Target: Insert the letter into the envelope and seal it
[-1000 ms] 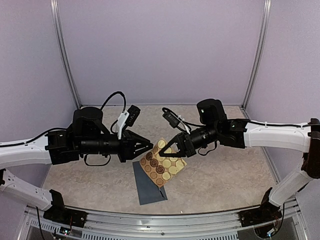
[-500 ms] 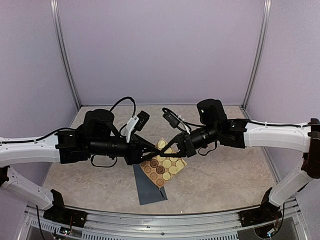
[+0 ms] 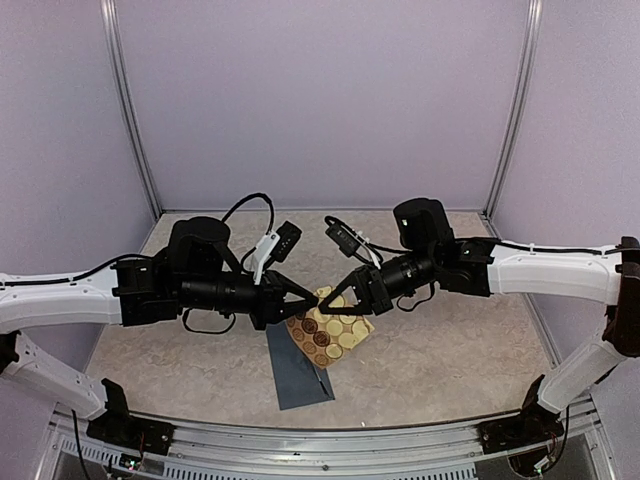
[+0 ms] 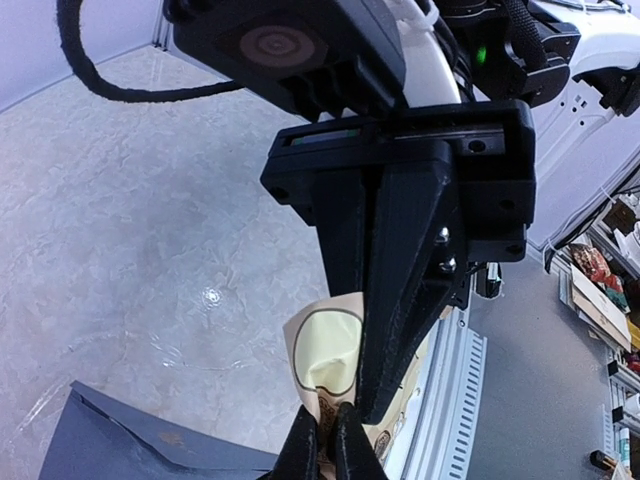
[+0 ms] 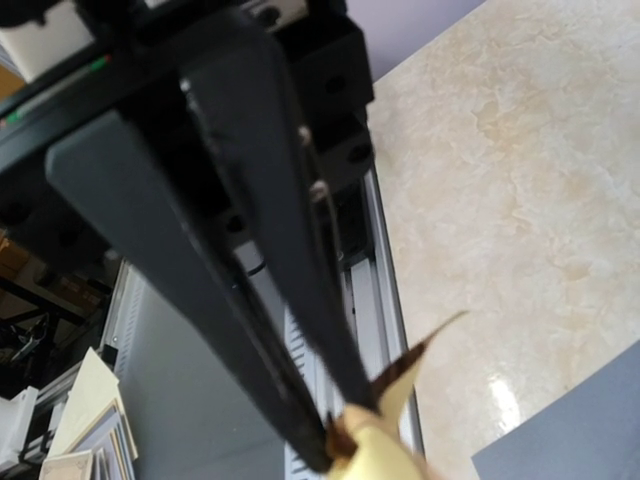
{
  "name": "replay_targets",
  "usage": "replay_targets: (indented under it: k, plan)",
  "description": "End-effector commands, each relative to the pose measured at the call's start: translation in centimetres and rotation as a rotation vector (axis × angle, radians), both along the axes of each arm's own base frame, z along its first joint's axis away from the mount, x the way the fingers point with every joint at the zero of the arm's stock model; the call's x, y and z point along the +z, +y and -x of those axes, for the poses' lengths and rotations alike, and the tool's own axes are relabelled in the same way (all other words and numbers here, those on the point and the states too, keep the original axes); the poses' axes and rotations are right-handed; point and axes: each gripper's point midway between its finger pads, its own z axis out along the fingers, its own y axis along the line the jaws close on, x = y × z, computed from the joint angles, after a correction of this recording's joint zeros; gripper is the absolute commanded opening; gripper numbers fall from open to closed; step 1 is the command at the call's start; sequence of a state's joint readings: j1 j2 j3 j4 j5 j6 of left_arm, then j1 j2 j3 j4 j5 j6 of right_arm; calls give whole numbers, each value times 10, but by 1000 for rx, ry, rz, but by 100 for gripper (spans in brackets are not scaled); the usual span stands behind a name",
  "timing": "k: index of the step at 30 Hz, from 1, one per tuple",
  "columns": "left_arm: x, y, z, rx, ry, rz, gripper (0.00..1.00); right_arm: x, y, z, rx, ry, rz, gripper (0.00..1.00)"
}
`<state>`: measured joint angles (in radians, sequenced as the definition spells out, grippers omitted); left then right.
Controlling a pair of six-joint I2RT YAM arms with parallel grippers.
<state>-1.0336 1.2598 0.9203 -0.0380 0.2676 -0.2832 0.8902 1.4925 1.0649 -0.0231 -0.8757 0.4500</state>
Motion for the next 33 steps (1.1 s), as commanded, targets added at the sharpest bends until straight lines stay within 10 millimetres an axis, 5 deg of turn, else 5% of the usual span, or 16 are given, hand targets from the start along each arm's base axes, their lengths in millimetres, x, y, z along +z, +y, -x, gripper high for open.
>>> replay_targets:
  k: [1, 22, 33]
  plan:
    - [6, -5, 2, -29, -7, 13, 0, 6, -2, 3, 11, -19, -13, 0]
    - [-13, 21, -35, 211, -98, -126, 0, -8, -2, -14, -66, 7, 51, 0]
    - [10, 32, -32, 186, -35, 11, 0, -38, -28, -59, -248, 123, 82, 0]
